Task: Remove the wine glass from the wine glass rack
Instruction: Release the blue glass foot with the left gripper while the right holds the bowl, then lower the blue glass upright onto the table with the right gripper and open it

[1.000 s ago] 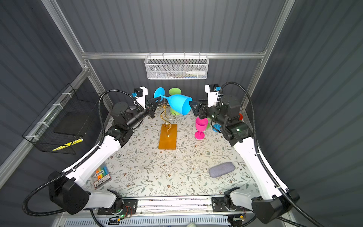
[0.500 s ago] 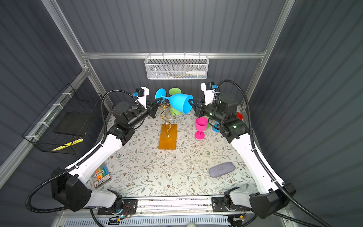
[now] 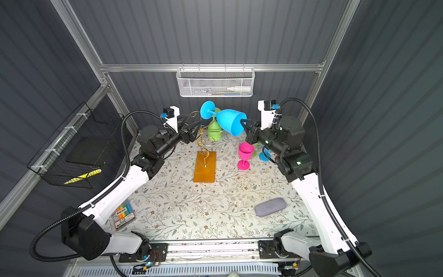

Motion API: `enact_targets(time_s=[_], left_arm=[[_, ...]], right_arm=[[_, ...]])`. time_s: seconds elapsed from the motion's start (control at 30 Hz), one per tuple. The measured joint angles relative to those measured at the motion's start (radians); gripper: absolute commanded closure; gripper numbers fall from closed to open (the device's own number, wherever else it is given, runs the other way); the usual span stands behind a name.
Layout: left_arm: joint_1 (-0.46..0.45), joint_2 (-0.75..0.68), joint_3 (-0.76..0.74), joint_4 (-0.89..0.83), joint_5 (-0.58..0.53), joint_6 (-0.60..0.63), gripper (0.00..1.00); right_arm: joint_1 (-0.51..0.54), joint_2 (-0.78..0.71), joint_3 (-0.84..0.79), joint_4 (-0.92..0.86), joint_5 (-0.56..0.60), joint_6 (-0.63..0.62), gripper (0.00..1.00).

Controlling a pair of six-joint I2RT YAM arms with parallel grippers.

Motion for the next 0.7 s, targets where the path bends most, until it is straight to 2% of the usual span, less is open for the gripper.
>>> enact_targets(time_s=[0.27,0.5,0.7], left_arm=[[0.201,-0.060,-0.076,0.022,-0.076,-0.132,0.10],[0.202,-0.100,-0.106,0.031,-0.109,-0.139,0.09],[0.202,-0.112,-0.109,0.050,-0.121,-0.139,0.09]], right_arm=[[-0.010,-0.177,0.019,-0.257,0.157,-0.095,1.00],[-0.010,-0.230,0.033,-0.536,0.304,-0.144,1.00],[0.038,-0.185,0.031,-0.710,0.394,-0.154,1.00]])
